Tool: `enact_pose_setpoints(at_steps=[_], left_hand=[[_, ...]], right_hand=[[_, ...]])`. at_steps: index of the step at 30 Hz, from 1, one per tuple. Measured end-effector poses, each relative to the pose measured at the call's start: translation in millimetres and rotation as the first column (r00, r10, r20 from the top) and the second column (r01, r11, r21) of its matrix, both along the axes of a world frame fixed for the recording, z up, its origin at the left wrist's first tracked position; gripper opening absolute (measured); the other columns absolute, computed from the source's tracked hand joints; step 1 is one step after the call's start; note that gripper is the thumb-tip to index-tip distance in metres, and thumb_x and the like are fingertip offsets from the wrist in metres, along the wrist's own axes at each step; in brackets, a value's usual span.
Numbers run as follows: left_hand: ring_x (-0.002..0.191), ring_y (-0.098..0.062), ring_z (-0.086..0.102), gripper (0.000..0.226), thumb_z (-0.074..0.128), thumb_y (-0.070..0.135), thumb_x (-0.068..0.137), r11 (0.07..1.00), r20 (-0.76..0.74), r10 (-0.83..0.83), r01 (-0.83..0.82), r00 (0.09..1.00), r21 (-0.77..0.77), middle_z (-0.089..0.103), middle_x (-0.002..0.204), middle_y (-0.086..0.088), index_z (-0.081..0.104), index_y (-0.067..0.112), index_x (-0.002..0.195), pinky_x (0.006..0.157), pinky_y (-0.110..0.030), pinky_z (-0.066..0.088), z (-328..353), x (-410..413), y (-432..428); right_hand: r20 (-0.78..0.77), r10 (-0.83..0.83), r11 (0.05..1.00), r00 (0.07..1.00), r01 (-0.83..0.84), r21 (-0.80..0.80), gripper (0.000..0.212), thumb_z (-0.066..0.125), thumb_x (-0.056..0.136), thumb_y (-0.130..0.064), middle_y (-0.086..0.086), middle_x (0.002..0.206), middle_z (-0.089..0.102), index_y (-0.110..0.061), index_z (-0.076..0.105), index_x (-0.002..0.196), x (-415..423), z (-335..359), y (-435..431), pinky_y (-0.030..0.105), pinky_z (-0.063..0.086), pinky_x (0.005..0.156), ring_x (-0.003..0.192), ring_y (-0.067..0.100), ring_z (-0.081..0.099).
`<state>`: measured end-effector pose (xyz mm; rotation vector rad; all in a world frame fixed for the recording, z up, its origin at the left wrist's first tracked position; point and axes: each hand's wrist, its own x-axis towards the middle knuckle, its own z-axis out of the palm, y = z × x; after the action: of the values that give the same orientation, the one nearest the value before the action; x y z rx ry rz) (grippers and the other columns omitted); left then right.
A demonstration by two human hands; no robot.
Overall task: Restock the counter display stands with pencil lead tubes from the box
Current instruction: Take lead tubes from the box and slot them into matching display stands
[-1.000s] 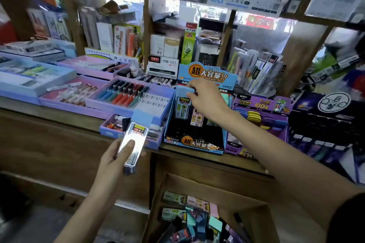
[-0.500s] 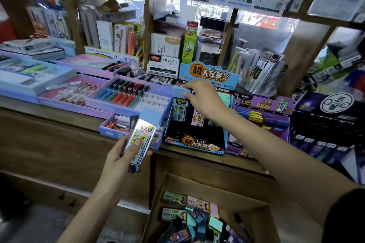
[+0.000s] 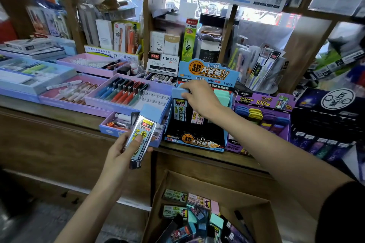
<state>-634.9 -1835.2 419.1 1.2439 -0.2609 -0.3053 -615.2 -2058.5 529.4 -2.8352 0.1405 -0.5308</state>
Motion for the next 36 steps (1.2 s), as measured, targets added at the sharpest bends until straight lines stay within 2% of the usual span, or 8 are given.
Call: enact_pose_setpoints(at_steps=[6,13,16,20,23,27,31,36], left_hand=[[0.079,-0.013,0.072,0.033,0.062,0.035,0.074,1.0,-0.011,-0.003,0.002,1.0,-0.028,0.074,0.096,0.002,0.064,0.023,0.105,0.059,-0.018,0.054,5.5,-3.0,-5.8],[0.08,-0.014,0.071,0.034,0.06,0.033,0.077,0.999,0.006,-0.034,0.035,0.999,-0.029,0.074,0.096,0.0,0.063,0.018,0.108,0.061,-0.017,0.054,12.2,-7.5,-14.4],[0.08,-0.015,0.071,0.036,0.06,0.033,0.078,0.998,0.003,-0.056,0.056,0.998,-0.041,0.073,0.099,-0.002,0.061,0.018,0.11,0.061,-0.018,0.054,15.6,-8.8,-18.6],[0.08,-0.017,0.071,0.036,0.06,0.031,0.078,0.995,0.003,-0.086,0.086,0.996,-0.051,0.072,0.103,-0.008,0.061,0.016,0.111,0.063,-0.02,0.055,19.3,-10.6,-23.7],[0.08,-0.018,0.071,0.038,0.06,0.031,0.078,0.995,0.009,-0.098,0.099,0.995,-0.033,0.072,0.104,-0.01,0.06,0.014,0.112,0.062,-0.02,0.055,20.3,-11.8,-26.6],[0.074,-0.016,0.07,0.033,0.055,0.029,0.085,0.998,0.002,-0.069,0.069,0.998,-0.006,0.071,0.103,-0.011,0.057,0.01,0.112,0.054,-0.019,0.051,19.7,-11.2,-25.2],[0.063,-0.011,0.068,0.018,0.047,0.02,0.095,0.997,0.026,-0.035,0.033,0.999,0.066,0.075,0.087,-0.002,0.057,0.008,0.102,0.051,-0.018,0.05,16.3,-7.3,-17.0],[0.063,-0.011,0.067,0.014,0.048,0.018,0.095,0.995,0.03,-0.016,0.013,0.999,0.102,0.073,0.084,-0.003,0.058,0.01,0.097,0.053,-0.018,0.051,14.2,-5.7,-12.8]], right_hand=[[0.136,0.061,0.954,0.989,-0.018,-0.298,0.017,0.057,0.09,-0.012,0.01,0.111,0.054,-0.005,0.058,0.106,-1.5,-10.8,-6.5,0.035,0.036,0.082,0.107,0.027,0.043],[0.14,0.038,0.958,0.989,0.003,-0.287,0.027,0.052,0.094,-0.023,0.006,0.117,0.051,-0.01,0.064,0.115,-7.5,-9.2,-13.2,0.033,0.028,0.095,0.115,0.025,0.037],[0.124,0.086,0.991,0.989,-0.097,0.093,0.031,0.05,0.096,-0.028,0.005,0.115,0.056,-0.01,0.061,0.119,-24.3,-10.3,3.1,0.02,0.033,0.083,0.107,0.017,0.046],[-0.03,0.176,0.705,0.984,-0.104,0.702,0.03,0.058,0.092,-0.026,0.008,0.11,0.065,-0.008,0.06,0.115,-44.7,-17.3,24.9,0.023,0.05,0.078,0.094,0.016,0.061],[-0.042,0.165,0.56,0.985,-0.059,0.827,0.031,0.061,0.09,-0.012,0.018,0.108,0.065,0.001,0.056,0.117,-49.0,-20.4,28.5,0.021,0.054,0.064,0.08,0.018,0.062],[0.087,0.047,0.511,0.995,-0.098,0.854,0.026,0.06,0.088,-0.006,0.009,0.097,0.066,-0.003,0.058,0.115,-44.9,-0.9,12.9,0.018,0.052,0.059,0.073,0.011,0.062],[0.238,-0.112,0.664,0.965,-0.106,0.74,0.013,0.06,0.089,-0.009,0.002,0.09,0.066,-0.017,0.061,0.1,-38.7,22.2,-15.8,0.025,0.052,0.063,0.066,0.008,0.065],[0.234,-0.083,0.947,0.969,0.003,0.321,0.025,0.063,0.088,-0.017,-0.001,0.089,0.063,-0.012,0.065,0.113,-32.8,0.5,-17.7,0.021,0.038,0.068,0.069,0.007,0.056]])
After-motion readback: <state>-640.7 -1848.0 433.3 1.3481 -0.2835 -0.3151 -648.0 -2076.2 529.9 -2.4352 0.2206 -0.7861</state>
